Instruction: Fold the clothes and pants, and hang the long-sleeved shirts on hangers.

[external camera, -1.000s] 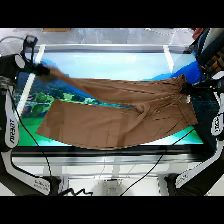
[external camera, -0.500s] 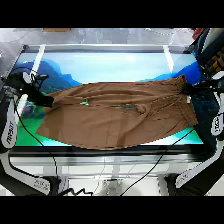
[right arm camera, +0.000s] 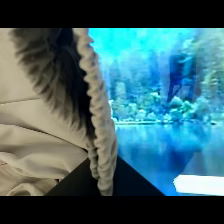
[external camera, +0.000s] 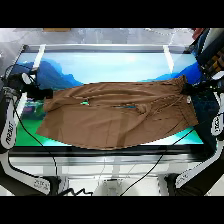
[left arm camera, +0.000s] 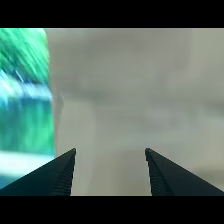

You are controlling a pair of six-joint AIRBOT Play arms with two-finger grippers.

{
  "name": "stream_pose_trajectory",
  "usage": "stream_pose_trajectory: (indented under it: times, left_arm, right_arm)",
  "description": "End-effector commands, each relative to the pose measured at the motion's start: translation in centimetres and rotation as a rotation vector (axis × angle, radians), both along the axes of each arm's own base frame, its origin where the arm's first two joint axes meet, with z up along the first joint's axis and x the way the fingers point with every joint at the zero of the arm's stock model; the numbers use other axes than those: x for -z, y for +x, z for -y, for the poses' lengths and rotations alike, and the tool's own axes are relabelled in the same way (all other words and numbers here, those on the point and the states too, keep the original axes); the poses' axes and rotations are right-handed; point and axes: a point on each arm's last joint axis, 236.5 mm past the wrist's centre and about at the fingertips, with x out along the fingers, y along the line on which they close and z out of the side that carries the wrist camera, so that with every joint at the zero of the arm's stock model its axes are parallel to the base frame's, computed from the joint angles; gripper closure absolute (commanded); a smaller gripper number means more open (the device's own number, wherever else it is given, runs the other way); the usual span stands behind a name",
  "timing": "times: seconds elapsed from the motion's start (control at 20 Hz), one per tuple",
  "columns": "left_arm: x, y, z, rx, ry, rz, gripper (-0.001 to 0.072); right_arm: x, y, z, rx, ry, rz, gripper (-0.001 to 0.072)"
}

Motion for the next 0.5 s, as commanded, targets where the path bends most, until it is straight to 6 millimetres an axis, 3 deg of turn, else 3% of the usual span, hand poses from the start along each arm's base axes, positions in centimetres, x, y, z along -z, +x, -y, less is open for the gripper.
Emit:
stream_pose_trajectory:
  times: [0.0, 0.15, 0.3, 0.45]
  left_arm:
    - [-0.3, 2.1, -1.4, -0.163, -0.094, 0.106, 0.0209]
    - [1.2, 1.8, -2.2, -0.237, -0.263, 0.098, 0.0206]
    - [2.3, 0.8, -3.2, -0.193, -0.272, 0.059, 0.0207]
    - [3.1, -0.8, -2.5, -0.118, -0.270, -0.012, 0.0207]
  right_arm:
    - [0.0, 0.0, 0.1, 0.001, -0.004, 0.001, 0.0686]
    - [-0.1, 0.0, 0.1, 0.001, -0.004, 0.002, 0.0685]
    - [-0.1, 0.1, 0.2, 0.003, -0.006, 0.007, 0.0686]
    - [-0.1, 0.1, 0.2, 0.003, -0.006, 0.006, 0.0686]
